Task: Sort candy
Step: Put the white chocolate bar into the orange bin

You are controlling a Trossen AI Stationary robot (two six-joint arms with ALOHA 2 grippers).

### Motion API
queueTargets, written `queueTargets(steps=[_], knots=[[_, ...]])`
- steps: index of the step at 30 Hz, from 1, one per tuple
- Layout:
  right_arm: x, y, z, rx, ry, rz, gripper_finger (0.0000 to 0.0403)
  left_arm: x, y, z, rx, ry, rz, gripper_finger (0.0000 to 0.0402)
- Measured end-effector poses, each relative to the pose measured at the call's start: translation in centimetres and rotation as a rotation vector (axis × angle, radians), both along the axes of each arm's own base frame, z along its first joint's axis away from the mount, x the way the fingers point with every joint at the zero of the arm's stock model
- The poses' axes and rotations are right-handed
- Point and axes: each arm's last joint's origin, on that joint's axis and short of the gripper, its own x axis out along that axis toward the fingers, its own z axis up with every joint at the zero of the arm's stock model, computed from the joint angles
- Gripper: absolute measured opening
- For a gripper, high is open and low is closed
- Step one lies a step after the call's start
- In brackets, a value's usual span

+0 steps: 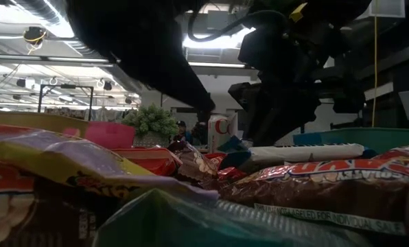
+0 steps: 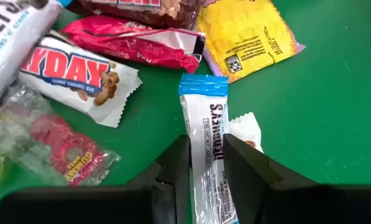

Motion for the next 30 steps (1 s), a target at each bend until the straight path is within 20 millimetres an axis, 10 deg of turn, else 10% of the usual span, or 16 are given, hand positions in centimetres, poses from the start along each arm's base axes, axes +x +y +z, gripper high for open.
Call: queueTargets(steps=[30], knots=[[-0.8, 0.2, -0.4, 0.258, 0.210, -0.251, 0.0109, 1.6, 0.4, -3.4, 0.123, 0.025, -0.043, 0.0182]])
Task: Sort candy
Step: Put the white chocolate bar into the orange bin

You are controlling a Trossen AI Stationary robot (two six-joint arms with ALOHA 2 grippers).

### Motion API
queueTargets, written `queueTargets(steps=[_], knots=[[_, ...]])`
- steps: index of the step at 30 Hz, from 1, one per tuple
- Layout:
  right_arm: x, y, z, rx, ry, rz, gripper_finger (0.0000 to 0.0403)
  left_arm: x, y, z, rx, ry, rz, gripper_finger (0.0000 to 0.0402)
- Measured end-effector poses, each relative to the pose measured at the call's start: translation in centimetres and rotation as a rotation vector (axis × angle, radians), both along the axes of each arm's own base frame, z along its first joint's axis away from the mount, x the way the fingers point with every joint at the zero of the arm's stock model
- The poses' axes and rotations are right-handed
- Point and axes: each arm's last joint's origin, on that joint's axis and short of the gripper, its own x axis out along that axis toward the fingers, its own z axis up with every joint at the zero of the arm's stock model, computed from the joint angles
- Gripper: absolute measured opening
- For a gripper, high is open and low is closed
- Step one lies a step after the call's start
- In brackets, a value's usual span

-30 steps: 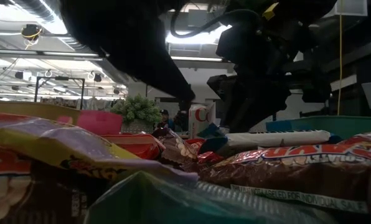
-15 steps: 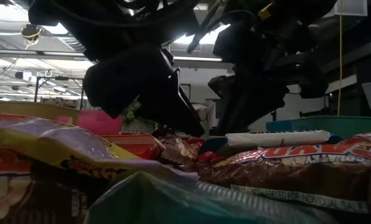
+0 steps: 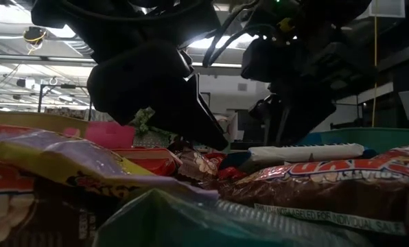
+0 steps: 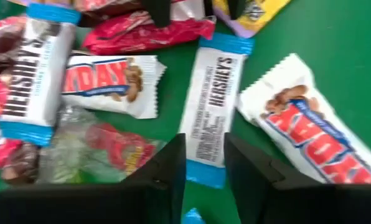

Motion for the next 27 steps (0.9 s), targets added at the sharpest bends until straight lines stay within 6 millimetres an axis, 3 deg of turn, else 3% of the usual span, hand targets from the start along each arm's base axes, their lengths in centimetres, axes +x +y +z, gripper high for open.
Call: queueTargets(steps=[9, 14, 20, 27], knots=[[-0.2, 0.8, 0.0, -0.040, -0.007, 0.000, 0.0235, 0.0, 0.0, 0.0, -0.005, 0.000, 0.000, 0.0182], [-0.3, 1.8, -0.4, -0.108, -0.018, -0.002, 0.0278, 0.0, 0.0, 0.0, -0.006, 0.000, 0.000, 0.0183], [-0.1, 1.9, -1.8, -0.165, 0.014, -0.047, 0.0278, 0.0, 0.0, 0.0, -0.006, -0.001, 0.000, 0.0183], [0.0, 1.9, -2.1, -0.165, 0.024, -0.057, 0.0228, 0.0, 0.0, 0.0, -0.008, -0.003, -0.001, 0.0183]])
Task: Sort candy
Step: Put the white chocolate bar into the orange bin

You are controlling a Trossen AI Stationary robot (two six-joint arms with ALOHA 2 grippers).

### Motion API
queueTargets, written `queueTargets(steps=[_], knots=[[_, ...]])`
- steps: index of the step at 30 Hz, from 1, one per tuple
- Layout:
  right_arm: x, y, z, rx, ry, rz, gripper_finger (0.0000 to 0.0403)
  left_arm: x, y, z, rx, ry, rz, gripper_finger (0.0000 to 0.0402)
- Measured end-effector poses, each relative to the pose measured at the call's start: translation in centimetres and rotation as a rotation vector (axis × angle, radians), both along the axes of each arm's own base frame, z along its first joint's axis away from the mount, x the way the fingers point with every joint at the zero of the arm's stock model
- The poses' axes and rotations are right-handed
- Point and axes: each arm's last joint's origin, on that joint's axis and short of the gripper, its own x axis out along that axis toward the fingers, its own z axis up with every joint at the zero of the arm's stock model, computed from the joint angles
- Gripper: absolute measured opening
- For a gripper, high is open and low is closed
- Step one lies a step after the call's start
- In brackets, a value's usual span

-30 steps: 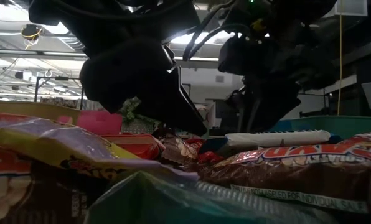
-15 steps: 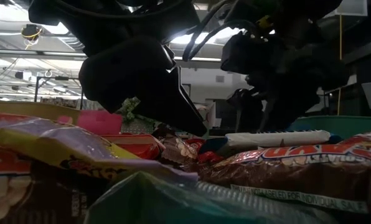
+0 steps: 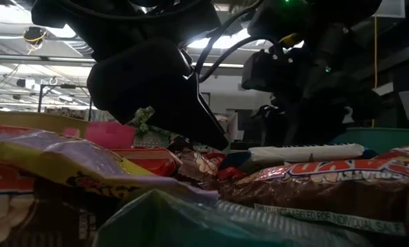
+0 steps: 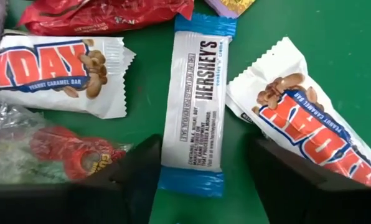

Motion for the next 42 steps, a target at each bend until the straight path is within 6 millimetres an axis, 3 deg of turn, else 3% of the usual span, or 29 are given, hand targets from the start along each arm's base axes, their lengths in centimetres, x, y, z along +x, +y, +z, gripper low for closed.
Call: queueTargets(steps=[8, 13, 22, 34, 42], knots=[[0.0, 0.0, -0.1, 0.000, 0.003, -0.001, 0.0135, 0.0, 0.0, 0.0, -0.001, 0.000, -0.001, 0.0183], [0.0, 0.0, -0.1, 0.010, 0.008, 0.005, 0.0102, 0.0, 0.0, 0.0, -0.002, -0.001, -0.002, 0.0183], [-0.2, 0.1, 0.7, 0.048, 0.012, 0.026, 0.0116, 0.0, -0.1, 0.1, -0.002, -0.006, -0.006, 0.0183], [1.7, 0.7, 3.9, 0.113, -0.010, 0.057, 0.0112, 0.4, -0.3, 0.5, -0.025, -0.063, -0.008, 0.0183], [2.4, -0.2, 5.2, 0.115, 0.006, 0.013, 0.0112, 0.4, -0.4, 0.6, 0.021, -0.055, -0.052, 0.0183]])
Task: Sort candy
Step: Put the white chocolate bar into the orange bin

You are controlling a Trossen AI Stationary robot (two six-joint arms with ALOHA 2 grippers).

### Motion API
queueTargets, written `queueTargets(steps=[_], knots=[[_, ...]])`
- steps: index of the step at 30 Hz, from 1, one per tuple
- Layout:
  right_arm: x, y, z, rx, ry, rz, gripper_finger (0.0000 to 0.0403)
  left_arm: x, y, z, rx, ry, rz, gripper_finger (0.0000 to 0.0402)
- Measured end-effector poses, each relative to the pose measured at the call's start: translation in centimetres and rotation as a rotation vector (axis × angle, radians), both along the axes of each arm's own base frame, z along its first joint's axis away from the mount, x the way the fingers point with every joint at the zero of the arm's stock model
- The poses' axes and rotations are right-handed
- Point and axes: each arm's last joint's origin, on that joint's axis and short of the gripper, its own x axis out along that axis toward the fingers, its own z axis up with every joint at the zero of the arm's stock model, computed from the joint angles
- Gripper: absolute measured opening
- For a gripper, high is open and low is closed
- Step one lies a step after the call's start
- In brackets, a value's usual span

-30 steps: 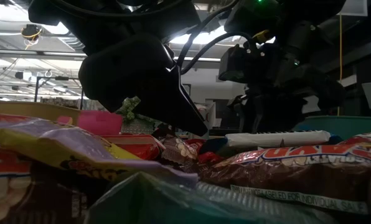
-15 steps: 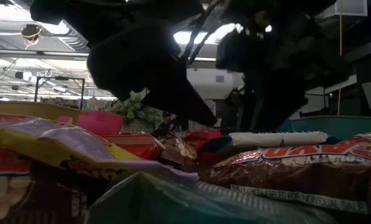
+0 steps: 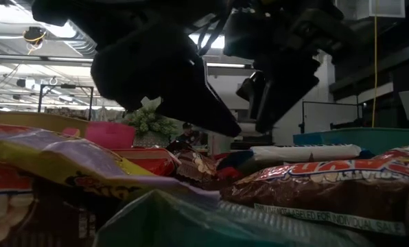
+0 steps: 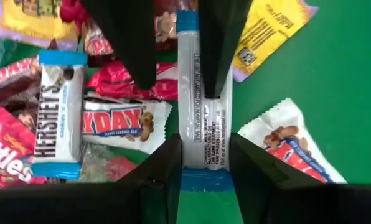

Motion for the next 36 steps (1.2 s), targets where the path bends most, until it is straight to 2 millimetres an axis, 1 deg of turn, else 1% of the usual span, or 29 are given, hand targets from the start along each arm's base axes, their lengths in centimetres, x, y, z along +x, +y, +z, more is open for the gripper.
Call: queueTargets(steps=[3, 7, 11, 19, 23, 36], knots=[[0.24, -0.25, 0.35, 0.028, 0.000, -0.009, 0.0112, 0.01, 0.05, 0.02, 0.049, 0.008, -0.021, 0.0183], [0.39, -0.21, 0.67, 0.100, 0.003, 0.018, 0.0112, 0.02, 0.16, 0.12, 0.127, 0.003, -0.008, 0.0183], [0.37, -0.17, 0.71, 0.134, 0.018, -0.007, 0.0112, 0.01, 0.25, 0.14, 0.192, 0.012, -0.019, 0.0183], [0.37, -0.14, 0.73, 0.153, 0.028, -0.019, 0.0113, 0.02, 0.27, 0.16, 0.200, 0.013, -0.018, 0.0179], [0.37, -0.14, 0.73, 0.153, 0.027, -0.019, 0.0113, 0.01, 0.26, 0.16, 0.197, 0.012, -0.017, 0.0160], [0.44, -0.21, 0.77, 0.102, 0.006, -0.046, 0.0113, -0.02, 0.24, 0.11, 0.173, 0.012, -0.013, 0.0074]])
